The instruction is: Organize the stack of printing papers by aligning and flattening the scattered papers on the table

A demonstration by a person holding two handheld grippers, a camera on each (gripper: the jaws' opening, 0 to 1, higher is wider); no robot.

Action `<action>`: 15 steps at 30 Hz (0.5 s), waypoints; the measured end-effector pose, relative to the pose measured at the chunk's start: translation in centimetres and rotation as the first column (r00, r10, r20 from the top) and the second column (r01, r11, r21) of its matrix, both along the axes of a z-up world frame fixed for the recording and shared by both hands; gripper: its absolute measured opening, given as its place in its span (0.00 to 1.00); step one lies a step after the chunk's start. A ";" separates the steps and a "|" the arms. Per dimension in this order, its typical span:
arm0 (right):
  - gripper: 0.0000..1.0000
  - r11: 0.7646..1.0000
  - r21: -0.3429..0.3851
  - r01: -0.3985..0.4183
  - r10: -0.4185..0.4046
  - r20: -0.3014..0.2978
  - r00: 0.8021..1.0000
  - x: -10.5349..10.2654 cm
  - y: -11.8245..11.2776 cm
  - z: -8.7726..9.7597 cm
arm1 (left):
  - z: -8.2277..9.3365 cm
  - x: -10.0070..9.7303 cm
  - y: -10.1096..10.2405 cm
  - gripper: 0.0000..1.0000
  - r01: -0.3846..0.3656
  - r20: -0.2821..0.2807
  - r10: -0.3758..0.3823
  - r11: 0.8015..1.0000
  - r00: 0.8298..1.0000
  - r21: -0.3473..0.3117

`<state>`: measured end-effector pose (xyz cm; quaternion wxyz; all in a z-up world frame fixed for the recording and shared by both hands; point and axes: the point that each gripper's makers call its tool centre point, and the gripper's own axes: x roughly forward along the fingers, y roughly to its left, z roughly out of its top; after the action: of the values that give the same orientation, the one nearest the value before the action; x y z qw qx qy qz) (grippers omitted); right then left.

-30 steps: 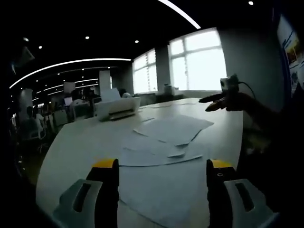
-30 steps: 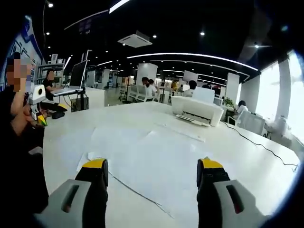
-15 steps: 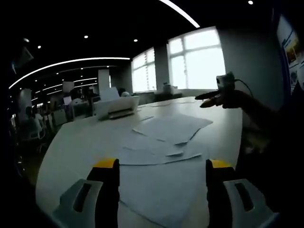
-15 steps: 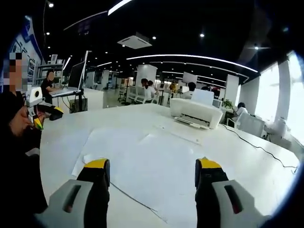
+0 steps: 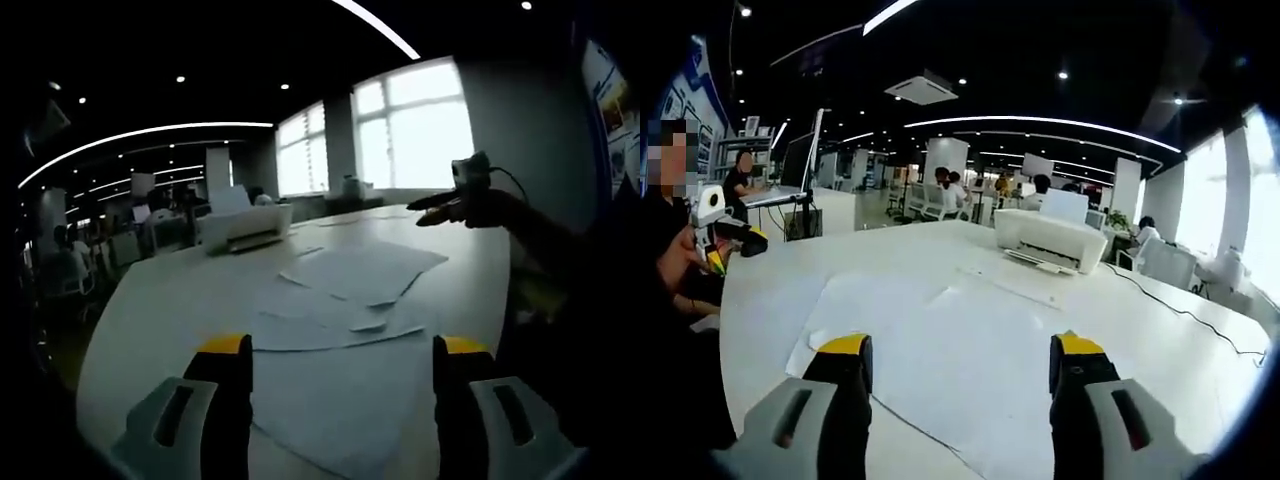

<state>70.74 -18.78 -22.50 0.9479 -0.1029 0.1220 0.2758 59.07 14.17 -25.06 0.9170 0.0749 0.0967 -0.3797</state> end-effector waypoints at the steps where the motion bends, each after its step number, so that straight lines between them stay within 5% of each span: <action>1: 0.67 1.000 -0.001 0.001 -0.001 0.000 1.000 0.1 0.0 0.0 | 0.0 0.0 0.0 0.76 0.000 -0.001 0.000 1.000 1.000 0.001; 15: 0.63 1.000 0.011 0.011 -0.011 -0.008 1.000 1.7 0.0 0.2 | 0.0 0.0 0.0 0.76 0.001 0.001 -0.001 1.000 1.000 -0.003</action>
<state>72.43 -18.83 -22.31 0.9494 -0.0957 0.1249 0.2718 59.08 14.21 -25.06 0.9169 0.0740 0.0957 -0.3804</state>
